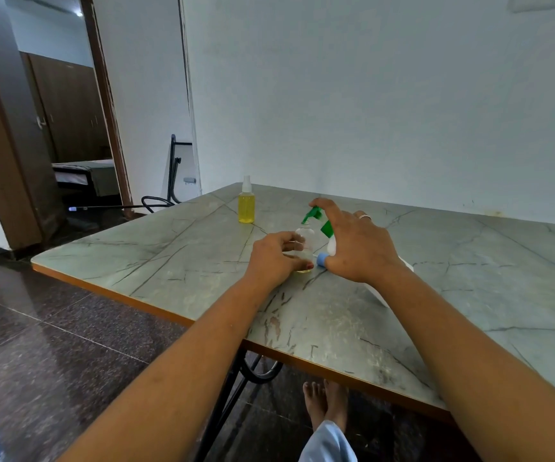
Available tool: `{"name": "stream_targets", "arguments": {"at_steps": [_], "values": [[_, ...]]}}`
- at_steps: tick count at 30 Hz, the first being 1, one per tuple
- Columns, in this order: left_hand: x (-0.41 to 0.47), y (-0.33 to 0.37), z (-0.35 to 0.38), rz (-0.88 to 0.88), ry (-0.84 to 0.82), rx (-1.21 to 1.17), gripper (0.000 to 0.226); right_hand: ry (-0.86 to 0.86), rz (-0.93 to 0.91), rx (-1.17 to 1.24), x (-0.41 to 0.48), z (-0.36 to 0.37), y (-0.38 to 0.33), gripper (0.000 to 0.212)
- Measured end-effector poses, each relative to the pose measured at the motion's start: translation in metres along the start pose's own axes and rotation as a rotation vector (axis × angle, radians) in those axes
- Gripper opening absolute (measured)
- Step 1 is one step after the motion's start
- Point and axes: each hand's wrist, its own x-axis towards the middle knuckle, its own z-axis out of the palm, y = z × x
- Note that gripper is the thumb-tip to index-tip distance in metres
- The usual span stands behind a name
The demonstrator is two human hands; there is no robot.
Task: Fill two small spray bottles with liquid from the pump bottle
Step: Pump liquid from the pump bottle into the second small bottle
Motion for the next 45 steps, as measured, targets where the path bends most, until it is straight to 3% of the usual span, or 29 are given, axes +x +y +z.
{"name": "stream_targets", "arguments": {"at_steps": [21,31,38,45], "values": [[-0.0019,0.0019,-0.0011,0.005,-0.007,0.017,0.053,0.015,0.009,0.014,0.0007,0.0011,-0.0015,0.082],[-0.0010,0.0023,-0.0017,-0.009,-0.009,0.013,0.055,0.004,0.000,-0.040,0.0024,0.0035,-0.0002,0.108],[-0.0015,0.0040,-0.0012,-0.021,-0.018,0.026,0.055,-0.009,0.006,0.032,0.0017,0.0008,0.0008,0.084],[-0.0023,0.0038,-0.0017,-0.024,-0.014,0.028,0.054,-0.001,0.000,0.003,0.0020,0.0017,-0.0025,0.085]]}}
